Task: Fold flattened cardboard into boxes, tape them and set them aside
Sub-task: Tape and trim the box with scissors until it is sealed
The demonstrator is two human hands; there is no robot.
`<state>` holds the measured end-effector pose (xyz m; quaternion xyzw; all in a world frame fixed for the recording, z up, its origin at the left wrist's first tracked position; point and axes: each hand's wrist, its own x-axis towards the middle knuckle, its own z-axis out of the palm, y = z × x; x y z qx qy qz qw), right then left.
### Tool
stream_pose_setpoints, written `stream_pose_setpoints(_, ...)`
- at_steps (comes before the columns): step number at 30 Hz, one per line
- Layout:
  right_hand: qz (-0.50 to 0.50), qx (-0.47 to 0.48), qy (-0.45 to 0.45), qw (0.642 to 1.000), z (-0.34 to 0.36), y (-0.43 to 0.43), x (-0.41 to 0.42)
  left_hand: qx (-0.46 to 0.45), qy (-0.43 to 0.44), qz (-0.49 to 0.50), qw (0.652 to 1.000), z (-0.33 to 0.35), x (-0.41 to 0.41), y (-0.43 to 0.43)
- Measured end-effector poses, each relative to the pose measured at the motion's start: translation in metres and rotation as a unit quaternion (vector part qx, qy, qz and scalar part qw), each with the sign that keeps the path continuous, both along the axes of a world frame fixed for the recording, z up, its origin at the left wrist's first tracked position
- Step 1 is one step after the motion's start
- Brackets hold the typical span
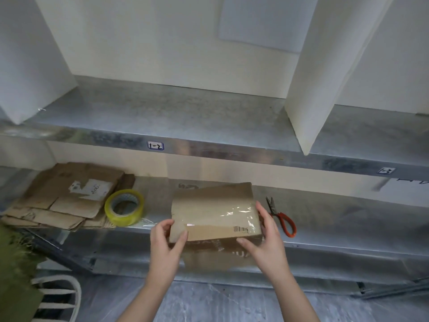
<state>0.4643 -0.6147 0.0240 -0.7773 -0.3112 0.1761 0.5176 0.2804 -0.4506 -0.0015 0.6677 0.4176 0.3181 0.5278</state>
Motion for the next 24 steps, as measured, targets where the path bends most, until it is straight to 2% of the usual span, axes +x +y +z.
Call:
stream_pose_setpoints(5, -0.014, -0.099, -0.051, 0.994, -0.01, 0.013, 0.034, -0.04, 0.044, -0.083, 0.995, -0.014, 0.015, 0.001)
stream_pose_setpoints(8, -0.064, -0.139, -0.046, 0.987, -0.022, 0.015, 0.049, -0.07, 0.079, -0.161, 0.981, -0.018, 0.027, 0.007)
stream_pose_setpoints(10, -0.096, -0.149, -0.013, 0.984, -0.025, 0.015, 0.054, -0.037, 0.106, -0.168, 0.979, -0.011, 0.037, 0.017)
stream_pose_setpoints(14, -0.107, -0.125, 0.02, 0.986, -0.03, 0.011, 0.054, 0.107, 0.199, -0.15, 0.963, 0.001, 0.058, 0.057)
stream_pose_setpoints(17, -0.152, -0.096, 0.065, 0.982, -0.038, 0.009, 0.045, 0.084, 0.251, -0.269, 0.926, 0.003, 0.069, 0.083)
stream_pose_setpoints(19, -0.14, -0.069, 0.124, 0.98, -0.04, 0.009, 0.035, 0.074, 0.272, -0.335, 0.899, -0.002, 0.069, 0.09)
stream_pose_setpoints(21, -0.106, -0.042, 0.175, 0.978, -0.045, 0.008, 0.024, 0.091, 0.28, -0.341, 0.893, -0.008, 0.064, 0.09)
stream_pose_setpoints(24, -0.093, -0.002, 0.172, 0.981, -0.059, 0.003, 0.008, 0.144, 0.265, -0.309, 0.902, -0.008, 0.052, 0.08)
